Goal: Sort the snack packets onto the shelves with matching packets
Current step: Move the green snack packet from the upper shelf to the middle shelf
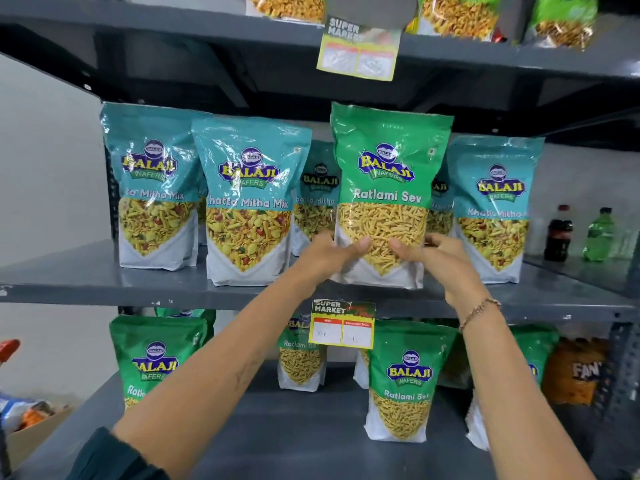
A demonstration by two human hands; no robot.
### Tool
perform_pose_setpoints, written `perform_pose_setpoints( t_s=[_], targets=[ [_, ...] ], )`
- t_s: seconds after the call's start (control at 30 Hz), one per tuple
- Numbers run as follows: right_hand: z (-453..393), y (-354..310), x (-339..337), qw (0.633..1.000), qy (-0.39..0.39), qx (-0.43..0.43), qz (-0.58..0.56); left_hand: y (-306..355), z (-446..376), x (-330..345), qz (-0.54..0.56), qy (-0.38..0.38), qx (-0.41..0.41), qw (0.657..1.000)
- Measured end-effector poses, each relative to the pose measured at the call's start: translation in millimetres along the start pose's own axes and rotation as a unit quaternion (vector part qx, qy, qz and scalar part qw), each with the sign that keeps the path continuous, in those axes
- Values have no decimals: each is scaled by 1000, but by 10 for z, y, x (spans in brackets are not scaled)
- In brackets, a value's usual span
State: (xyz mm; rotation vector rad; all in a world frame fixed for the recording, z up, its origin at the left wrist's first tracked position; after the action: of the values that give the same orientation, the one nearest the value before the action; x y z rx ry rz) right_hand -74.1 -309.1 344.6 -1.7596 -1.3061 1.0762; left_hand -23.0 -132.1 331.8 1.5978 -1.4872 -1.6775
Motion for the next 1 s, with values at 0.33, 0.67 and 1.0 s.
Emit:
perform_pose_setpoints(
  t_s=[0.33, 0.67, 1.0],
  targets=[
    [1132, 112, 441, 999, -46, 6, 4, -349, 1241, 106, -30, -70, 38, 996],
    [1517, 1517, 1273, 983, -106, 96, 116, -1819, 1716, 271, -103, -11, -61, 993],
    [1075, 2978, 1852, 969, -128, 175, 115, -3103, 1076, 453, -124, -29, -153, 980]
  ],
)
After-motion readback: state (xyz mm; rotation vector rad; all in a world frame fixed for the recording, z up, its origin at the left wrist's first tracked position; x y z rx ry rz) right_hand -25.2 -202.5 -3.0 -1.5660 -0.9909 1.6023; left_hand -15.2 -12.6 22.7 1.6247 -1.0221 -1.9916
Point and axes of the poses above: each hand's wrist, its own z-axis away from the middle knuckle, its own x-axis out of the palm, y = z × x, the point moved 7 cm from there along -z, towards the middle knuckle, and after that the axes turned 11 degrees about -y, right-handed, at the moved point
